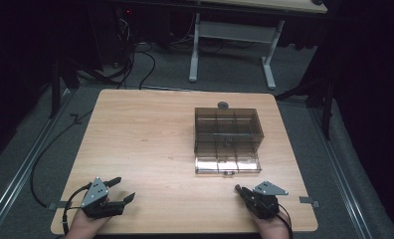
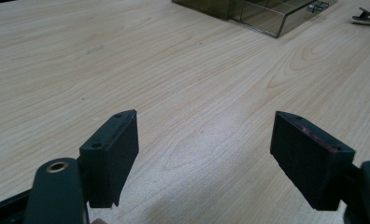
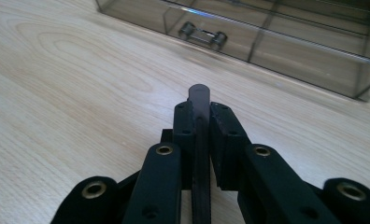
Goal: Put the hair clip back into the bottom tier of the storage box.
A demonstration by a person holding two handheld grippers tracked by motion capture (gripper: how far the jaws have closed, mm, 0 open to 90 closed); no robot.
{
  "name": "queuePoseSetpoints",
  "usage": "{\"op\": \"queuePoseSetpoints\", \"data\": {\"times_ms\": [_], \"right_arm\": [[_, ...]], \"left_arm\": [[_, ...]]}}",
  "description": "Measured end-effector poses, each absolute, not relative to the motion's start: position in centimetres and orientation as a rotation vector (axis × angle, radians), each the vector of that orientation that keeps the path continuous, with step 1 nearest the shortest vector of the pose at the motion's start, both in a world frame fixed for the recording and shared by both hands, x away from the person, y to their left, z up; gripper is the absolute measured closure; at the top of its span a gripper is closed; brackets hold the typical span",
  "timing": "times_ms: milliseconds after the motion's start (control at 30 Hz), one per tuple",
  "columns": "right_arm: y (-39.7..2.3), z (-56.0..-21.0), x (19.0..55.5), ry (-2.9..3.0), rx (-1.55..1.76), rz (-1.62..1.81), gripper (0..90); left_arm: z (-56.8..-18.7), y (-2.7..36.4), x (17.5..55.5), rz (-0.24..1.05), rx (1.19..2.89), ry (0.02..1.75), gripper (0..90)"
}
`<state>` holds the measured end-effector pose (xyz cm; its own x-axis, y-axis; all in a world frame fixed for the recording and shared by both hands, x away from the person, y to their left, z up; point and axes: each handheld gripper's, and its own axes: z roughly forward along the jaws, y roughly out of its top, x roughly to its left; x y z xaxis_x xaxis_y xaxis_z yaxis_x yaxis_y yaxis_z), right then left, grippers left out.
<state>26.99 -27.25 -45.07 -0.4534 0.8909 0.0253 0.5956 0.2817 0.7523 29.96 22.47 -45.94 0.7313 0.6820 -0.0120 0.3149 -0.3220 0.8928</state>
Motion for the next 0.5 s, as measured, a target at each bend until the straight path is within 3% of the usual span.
{"op": "queuePoseSetpoints", "data": {"times_ms": [300,500], "right_arm": [[-26.8,-45.43,27.17,2.19,1.327,0.978,81.1],[-26.94,-45.42,27.27,2.198,1.33,0.99,72.0]], "left_arm": [[-45.94,22.47,29.95,0.456,1.921,0.764,24.1],[-45.94,22.47,29.95,0.455,1.922,0.762,24.1]]}}
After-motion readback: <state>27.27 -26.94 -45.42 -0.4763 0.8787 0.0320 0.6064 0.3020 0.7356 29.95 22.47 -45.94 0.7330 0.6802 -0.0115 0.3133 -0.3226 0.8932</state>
